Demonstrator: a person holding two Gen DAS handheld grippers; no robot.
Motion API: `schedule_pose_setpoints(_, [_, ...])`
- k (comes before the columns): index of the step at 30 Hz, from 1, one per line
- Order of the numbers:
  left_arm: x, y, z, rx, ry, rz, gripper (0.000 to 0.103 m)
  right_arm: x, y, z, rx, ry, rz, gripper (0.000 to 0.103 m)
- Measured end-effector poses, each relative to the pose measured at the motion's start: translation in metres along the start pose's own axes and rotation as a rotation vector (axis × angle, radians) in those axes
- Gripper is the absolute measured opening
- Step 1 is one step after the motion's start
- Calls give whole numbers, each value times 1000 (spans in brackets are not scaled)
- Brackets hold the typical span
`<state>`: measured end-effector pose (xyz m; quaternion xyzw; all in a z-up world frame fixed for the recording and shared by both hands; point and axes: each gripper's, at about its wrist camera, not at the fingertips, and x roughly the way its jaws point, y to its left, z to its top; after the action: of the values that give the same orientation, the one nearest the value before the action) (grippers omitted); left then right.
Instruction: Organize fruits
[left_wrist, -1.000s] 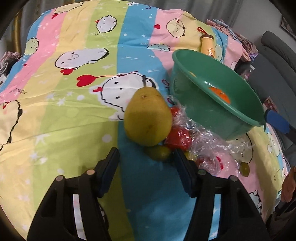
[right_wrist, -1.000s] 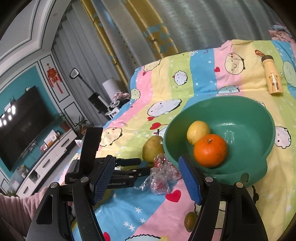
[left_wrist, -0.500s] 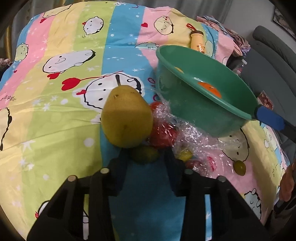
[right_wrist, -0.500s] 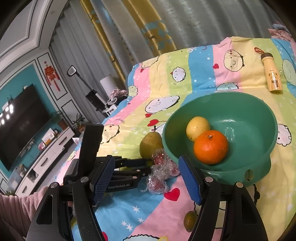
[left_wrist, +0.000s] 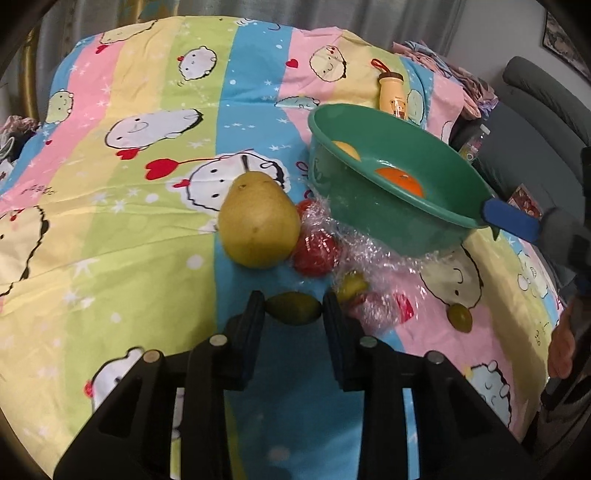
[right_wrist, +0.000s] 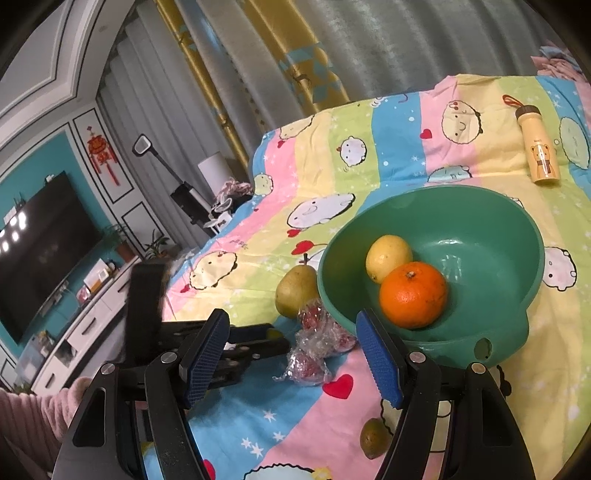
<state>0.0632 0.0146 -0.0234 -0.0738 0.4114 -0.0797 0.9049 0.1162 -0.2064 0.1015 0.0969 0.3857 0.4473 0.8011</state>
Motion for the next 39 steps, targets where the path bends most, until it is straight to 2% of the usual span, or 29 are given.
schedule_pose_setpoints(8, [-30, 15, -11, -57, -19, 0, 32, 5, 8, -6, -6, 50, -28, 72])
schedule_pose_setpoints(12, [-42, 16, -15, -76, -39, -15, 32, 0, 11, -23, 11, 69, -40, 72])
schedule_pose_setpoints(21, [-50, 9, -22, -71, -44, -43, 32, 0, -2, -49, 42, 162, -255, 71])
schedule_pose_setpoints(23, [-50, 9, -23, -74, -41, -50, 32, 5, -5, -53, 24, 201, -312, 64])
schedule_pose_setpoints(28, [-48, 8, -22, -76, -34, -70, 32, 17, -9, -61, -8, 267, -375, 55])
schedule_pose_setpoints(33, [-46, 5, -21, -69, -29, -71, 32, 20, -7, -63, -67, 285, -425, 40])
schedule_pose_setpoints(37, [-45, 3, -22, -63, -25, -68, 32, 20, -5, -61, -88, 293, -427, 20])
schedule_pose_setpoints(39, [-45, 3, -22, -62, -25, -68, 32, 20, -2, -61, -104, 286, -440, 20])
